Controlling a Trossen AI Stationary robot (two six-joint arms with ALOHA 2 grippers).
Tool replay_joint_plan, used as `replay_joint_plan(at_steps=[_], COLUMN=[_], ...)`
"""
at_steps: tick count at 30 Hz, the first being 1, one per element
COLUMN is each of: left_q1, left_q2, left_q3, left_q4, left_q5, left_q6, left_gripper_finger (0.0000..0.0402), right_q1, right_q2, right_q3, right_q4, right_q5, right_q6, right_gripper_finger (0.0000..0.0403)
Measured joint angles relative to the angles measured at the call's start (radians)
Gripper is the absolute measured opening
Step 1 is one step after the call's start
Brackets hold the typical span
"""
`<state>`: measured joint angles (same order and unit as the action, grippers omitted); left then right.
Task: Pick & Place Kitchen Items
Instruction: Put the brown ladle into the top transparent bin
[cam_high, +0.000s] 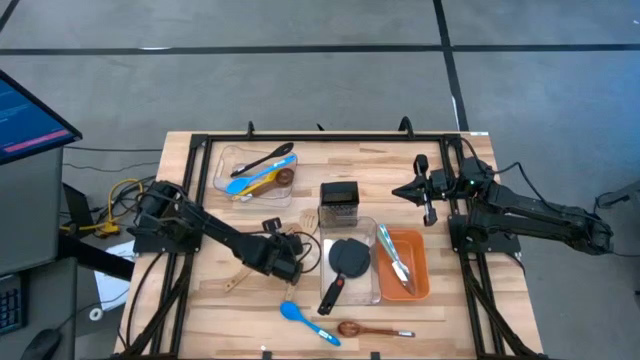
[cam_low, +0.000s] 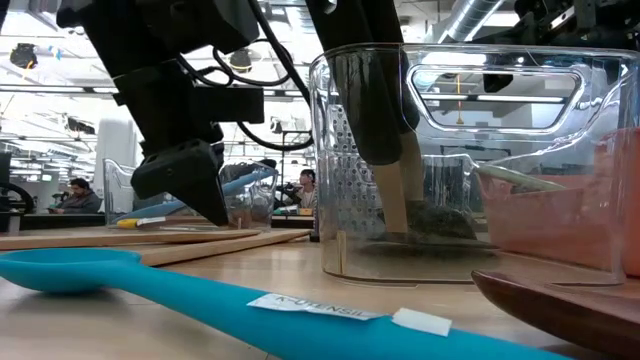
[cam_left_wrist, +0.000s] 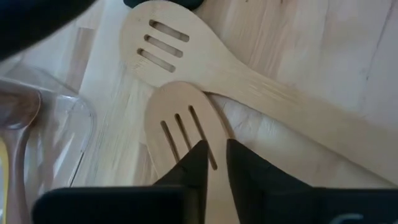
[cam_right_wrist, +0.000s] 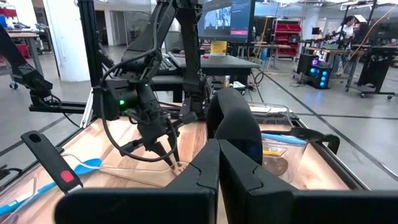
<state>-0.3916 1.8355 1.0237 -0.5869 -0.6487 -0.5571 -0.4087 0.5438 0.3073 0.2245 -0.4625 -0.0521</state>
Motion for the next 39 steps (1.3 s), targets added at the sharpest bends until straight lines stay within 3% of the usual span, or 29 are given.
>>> replay_joint_plan(at_steps=[13, 19, 29, 39], left_q1=[0.000, 0.012, 0.073, 0.090], left_q2=[0.000, -0.003, -0.007, -0.007], left_q3=[-0.027, -0.074, -0.162, -0.217], left_q4=[0.036, 0.095, 0.263, 0.340], left_q5=[0.014, 0.006, 0.003, 0.030], left_q6=[0.000, -0.001, -0.004, -0.063], left_gripper_finger=[0.0171, 0.0203, 0.0184, 0.0123], right_q1=[0.000, 0.000, 0.000, 0.000], right_q2=[0.000, 0.000, 0.000, 0.000], right_q3=[0.000, 0.000, -0.001, -0.001], right_q4=[0.000, 0.000, 0.000, 0.000], right_q5=[0.000, 0.000, 0.000, 0.000], right_q6=[-0.007, -0.008, -0.008, -0.002], right_gripper_finger=[0.0000, 0.0000, 0.0000, 0.0000])
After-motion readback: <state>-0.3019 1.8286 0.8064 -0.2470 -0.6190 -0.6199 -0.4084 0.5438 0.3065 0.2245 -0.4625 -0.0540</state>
